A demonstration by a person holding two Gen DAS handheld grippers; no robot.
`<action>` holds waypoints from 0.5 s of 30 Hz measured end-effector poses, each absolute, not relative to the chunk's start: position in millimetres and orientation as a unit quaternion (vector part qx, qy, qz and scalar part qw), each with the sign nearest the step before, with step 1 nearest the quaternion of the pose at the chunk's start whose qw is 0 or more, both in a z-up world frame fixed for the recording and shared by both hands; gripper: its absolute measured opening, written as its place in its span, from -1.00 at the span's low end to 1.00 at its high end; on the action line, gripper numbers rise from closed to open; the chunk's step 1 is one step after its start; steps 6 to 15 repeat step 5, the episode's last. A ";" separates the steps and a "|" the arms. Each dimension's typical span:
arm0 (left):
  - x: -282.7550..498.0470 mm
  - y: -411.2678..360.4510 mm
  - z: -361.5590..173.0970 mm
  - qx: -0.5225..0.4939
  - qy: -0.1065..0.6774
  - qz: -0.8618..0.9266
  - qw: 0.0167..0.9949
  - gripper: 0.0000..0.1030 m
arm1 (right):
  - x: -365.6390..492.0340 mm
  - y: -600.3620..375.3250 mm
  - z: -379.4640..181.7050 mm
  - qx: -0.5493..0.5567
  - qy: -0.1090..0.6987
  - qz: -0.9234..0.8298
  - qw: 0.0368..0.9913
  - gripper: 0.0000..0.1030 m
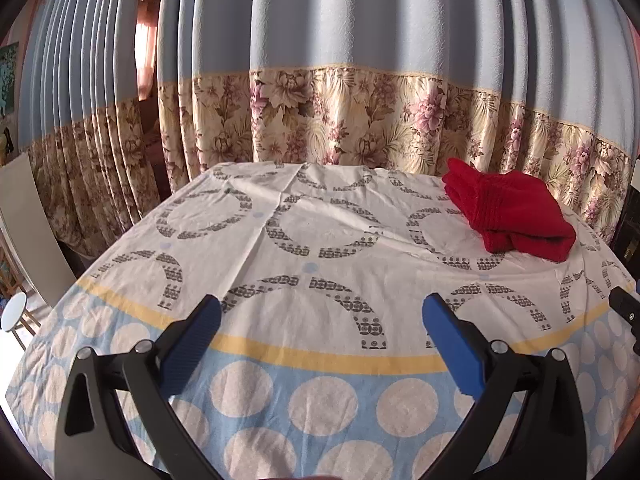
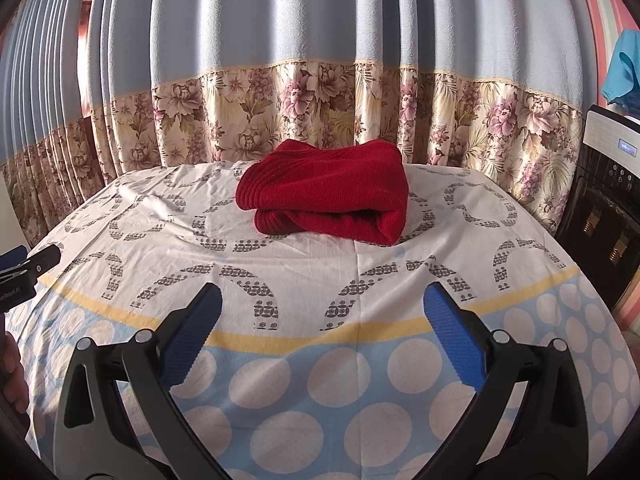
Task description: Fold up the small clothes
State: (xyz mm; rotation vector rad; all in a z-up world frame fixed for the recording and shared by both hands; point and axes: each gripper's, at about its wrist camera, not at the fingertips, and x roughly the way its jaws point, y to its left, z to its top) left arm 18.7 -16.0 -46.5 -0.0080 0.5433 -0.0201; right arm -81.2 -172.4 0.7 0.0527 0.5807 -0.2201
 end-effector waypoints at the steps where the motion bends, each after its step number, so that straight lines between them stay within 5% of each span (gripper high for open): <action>1: 18.9 -15.6 -46.7 -0.005 0.269 -0.010 0.963 0.96 | -81.2 -172.4 0.6 0.026 0.286 -0.108 0.952 0.94; 15: 18.0 -14.4 -46.1 -0.005 0.267 -0.008 0.964 0.96 | -81.0 -173.1 0.4 0.026 0.286 -0.108 0.952 0.94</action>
